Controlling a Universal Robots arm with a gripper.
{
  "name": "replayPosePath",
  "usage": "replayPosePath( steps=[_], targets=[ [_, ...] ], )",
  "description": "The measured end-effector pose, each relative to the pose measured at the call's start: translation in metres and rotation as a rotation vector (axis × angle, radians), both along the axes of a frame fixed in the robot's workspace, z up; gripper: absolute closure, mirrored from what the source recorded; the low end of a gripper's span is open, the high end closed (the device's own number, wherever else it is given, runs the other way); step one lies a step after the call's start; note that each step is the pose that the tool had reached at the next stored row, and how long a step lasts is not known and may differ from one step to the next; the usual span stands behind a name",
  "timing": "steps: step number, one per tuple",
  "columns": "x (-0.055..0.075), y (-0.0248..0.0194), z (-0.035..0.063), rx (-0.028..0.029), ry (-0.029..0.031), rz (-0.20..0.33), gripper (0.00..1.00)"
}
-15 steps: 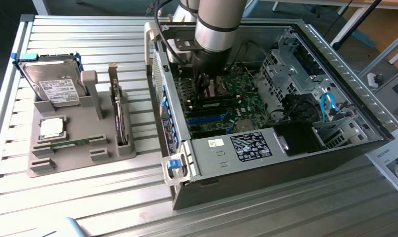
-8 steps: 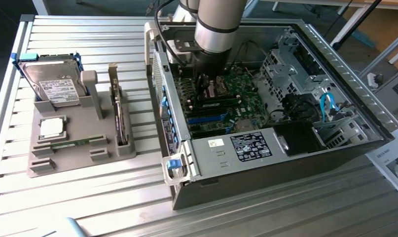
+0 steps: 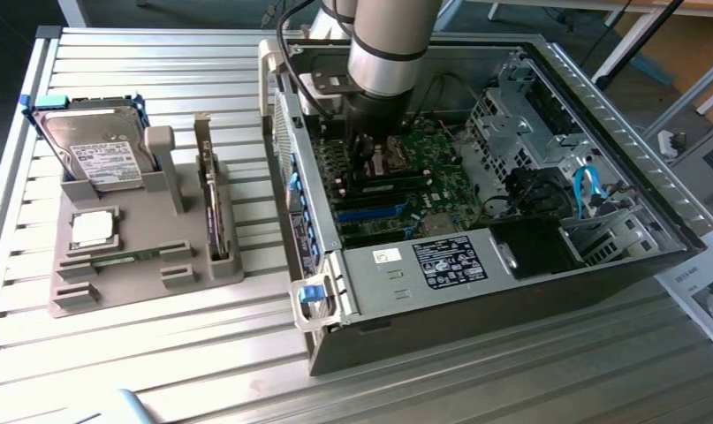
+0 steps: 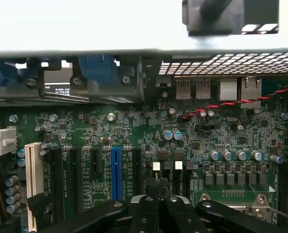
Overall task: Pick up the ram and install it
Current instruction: 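Press down the ram until it locks into place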
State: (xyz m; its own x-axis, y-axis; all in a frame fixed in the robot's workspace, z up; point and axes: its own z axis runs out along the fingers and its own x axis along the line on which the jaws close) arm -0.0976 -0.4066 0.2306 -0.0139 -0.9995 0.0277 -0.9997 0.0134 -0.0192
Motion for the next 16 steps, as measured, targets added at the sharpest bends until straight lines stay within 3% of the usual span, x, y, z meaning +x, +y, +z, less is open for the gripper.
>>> replayPosePath(
  steps=[7, 16],
  targets=[
    [0.000, 0.0001, -0.0009, 0.0006, -0.0004, 0.000, 0.89],
    [0.000, 0.0001, 0.0113, 0.0003, -0.0002, 0.000, 0.89]
  ],
)
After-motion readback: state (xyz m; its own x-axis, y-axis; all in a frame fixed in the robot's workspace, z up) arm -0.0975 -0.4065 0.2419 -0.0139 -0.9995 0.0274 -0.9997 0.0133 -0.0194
